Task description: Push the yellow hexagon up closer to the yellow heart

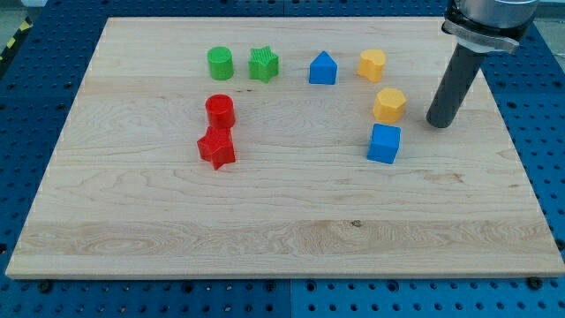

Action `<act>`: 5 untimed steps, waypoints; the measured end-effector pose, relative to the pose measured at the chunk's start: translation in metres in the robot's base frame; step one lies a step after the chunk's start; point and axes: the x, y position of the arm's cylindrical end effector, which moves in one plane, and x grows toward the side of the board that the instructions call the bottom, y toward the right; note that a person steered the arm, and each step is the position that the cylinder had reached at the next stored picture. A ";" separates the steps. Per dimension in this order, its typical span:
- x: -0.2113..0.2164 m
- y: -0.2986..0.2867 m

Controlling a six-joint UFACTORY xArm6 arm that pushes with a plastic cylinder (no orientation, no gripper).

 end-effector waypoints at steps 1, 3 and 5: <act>0.000 -0.018; -0.005 -0.049; -0.020 -0.049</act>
